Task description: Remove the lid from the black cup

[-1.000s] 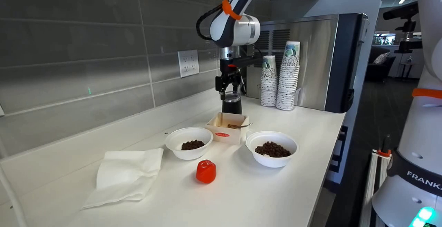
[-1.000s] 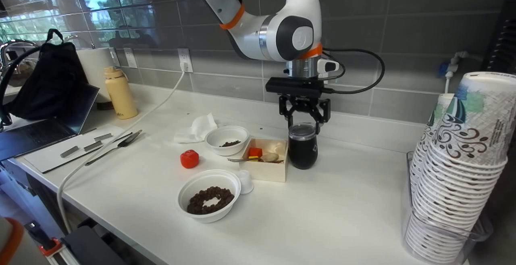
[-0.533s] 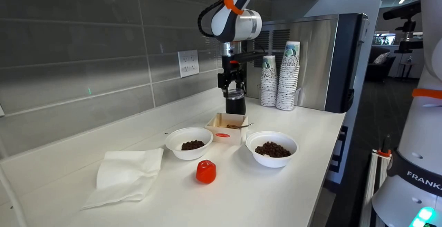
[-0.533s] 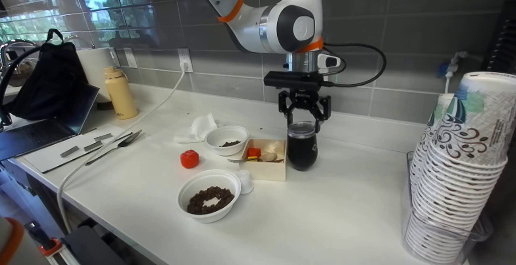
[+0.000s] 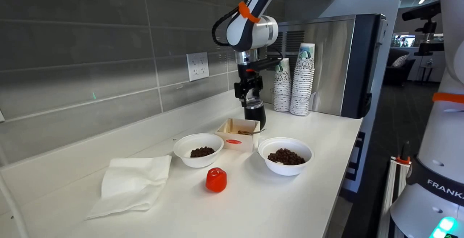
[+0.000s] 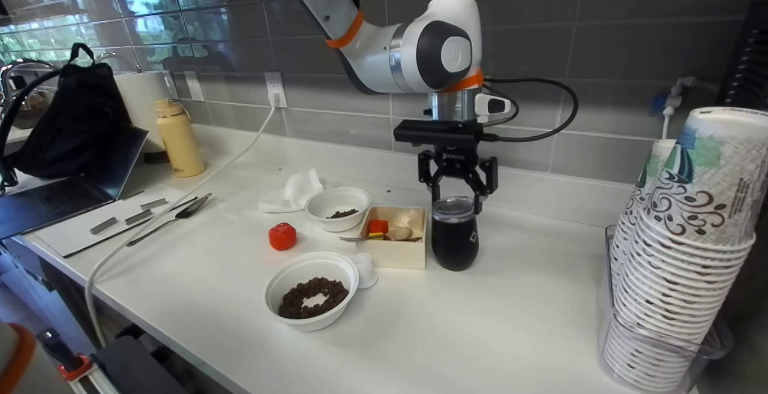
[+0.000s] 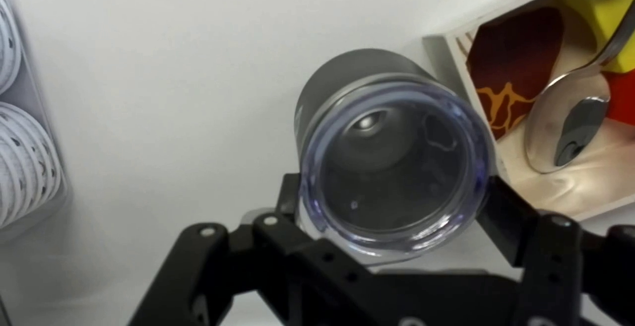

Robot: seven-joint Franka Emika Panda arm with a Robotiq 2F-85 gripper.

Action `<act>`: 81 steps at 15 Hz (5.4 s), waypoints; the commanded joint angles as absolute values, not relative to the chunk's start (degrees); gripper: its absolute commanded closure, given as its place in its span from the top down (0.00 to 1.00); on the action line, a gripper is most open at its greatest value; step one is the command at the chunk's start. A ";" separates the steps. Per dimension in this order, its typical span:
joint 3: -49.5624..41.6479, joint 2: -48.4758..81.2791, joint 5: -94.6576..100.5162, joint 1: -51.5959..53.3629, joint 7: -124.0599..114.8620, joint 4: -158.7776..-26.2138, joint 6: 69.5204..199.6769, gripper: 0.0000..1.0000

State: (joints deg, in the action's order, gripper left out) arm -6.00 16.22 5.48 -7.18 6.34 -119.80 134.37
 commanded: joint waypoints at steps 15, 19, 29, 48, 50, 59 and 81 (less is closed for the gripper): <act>-6.60 12.64 8.95 -5.95 4.31 -123.77 134.05 1.00; -6.52 11.24 8.80 -6.14 4.30 -125.21 133.38 1.00; -6.95 8.65 10.24 -6.27 3.30 -128.40 133.38 0.65; -6.88 -7.09 5.97 -6.97 5.69 -140.83 135.11 0.65; -7.15 -12.04 4.67 -6.99 6.42 -145.32 135.01 0.65; -11.37 -23.61 4.41 -11.37 5.37 -157.63 137.14 0.65; -18.30 5.64 -27.15 -5.29 27.15 -151.58 157.29 0.65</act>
